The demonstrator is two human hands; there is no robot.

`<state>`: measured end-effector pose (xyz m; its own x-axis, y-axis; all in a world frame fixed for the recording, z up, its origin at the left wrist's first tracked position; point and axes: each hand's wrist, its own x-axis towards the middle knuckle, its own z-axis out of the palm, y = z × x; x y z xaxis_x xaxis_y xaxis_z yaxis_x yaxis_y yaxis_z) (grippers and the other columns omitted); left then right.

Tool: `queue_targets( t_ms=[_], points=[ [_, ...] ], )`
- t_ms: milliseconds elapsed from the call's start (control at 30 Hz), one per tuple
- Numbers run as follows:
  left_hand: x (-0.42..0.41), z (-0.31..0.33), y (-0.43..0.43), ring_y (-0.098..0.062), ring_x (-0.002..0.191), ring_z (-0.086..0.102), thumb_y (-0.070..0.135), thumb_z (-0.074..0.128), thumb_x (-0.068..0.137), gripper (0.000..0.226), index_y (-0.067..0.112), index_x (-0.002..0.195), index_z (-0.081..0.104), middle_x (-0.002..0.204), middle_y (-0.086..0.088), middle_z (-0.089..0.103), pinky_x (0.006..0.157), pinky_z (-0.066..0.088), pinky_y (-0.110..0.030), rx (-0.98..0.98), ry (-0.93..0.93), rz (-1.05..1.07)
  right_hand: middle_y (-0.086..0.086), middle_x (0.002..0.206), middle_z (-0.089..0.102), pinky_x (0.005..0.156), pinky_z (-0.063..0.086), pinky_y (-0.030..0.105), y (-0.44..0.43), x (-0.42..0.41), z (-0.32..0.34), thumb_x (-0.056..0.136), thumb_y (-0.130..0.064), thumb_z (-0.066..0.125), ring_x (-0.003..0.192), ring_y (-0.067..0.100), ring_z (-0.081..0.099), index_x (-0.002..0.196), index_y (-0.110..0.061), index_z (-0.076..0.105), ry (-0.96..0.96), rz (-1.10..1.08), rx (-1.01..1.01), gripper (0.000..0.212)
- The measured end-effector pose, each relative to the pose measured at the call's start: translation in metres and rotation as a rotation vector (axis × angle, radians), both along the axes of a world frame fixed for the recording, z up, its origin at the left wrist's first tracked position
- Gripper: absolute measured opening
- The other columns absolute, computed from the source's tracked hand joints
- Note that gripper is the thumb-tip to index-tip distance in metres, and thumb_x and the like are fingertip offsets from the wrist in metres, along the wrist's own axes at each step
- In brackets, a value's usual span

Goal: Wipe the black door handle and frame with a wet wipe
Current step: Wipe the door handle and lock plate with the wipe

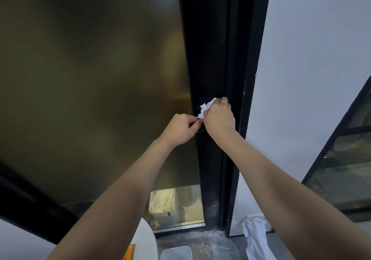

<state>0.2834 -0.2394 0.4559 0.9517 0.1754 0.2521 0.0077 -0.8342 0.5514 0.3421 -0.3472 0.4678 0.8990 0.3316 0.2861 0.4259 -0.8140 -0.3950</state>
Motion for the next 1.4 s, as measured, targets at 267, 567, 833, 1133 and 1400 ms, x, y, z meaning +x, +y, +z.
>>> queue_targets(
  t_ms=[267,567,833,1133,1400],
  points=[
    [-0.001,-0.001,-0.001,-0.027,0.051,0.047,0.027,0.049,0.095,0.046,-0.005,0.062,0.057,0.065,-0.025,0.062,0.050,0.037,-0.027,-0.015,-0.011,-0.007,0.015,0.135,0.041,0.096,0.043,0.029,-0.001,0.007,-0.005,0.090,-0.005,0.052,0.126,0.026,0.039,0.132,-0.002,0.042,-0.117,0.151,0.049,0.043],
    [-0.002,0.001,0.000,-0.022,0.051,0.050,0.029,0.049,0.095,0.046,-0.002,0.063,0.060,0.066,-0.020,0.065,0.049,0.037,-0.019,-0.024,0.007,-0.016,0.021,0.131,0.044,0.090,0.046,0.031,-0.002,0.007,-0.006,0.093,-0.002,0.047,0.116,0.028,0.052,0.132,0.004,0.037,0.034,-0.035,0.217,0.041],
    [0.000,0.003,0.001,-0.006,0.046,0.046,0.029,0.049,0.096,0.050,0.023,0.047,0.042,0.054,0.000,0.056,0.048,0.035,-0.011,0.003,0.012,-0.005,0.018,0.119,0.060,0.066,0.043,0.016,-0.016,0.002,-0.007,0.092,-0.001,0.043,0.101,0.027,0.060,0.123,0.000,0.055,0.304,-0.051,0.734,0.033],
    [-0.002,0.001,-0.001,-0.016,0.054,0.049,0.029,0.048,0.096,0.045,0.012,0.055,0.052,0.064,-0.015,0.065,0.051,0.035,-0.016,0.009,0.011,-0.018,0.016,0.107,0.062,0.063,0.047,0.025,0.002,-0.001,-0.019,0.094,-0.023,0.051,0.080,0.020,0.057,0.123,-0.001,0.049,0.763,-0.108,0.892,0.037],
    [-0.001,0.002,0.000,-0.007,0.047,0.045,0.029,0.047,0.096,0.046,0.022,0.051,0.049,0.061,-0.007,0.061,0.049,0.035,-0.014,0.011,0.009,-0.026,0.010,0.076,0.061,0.068,0.054,0.029,-0.012,0.008,-0.020,0.086,0.000,0.058,0.068,0.020,0.062,0.081,-0.004,0.057,1.150,0.005,1.414,0.006]
  ],
)
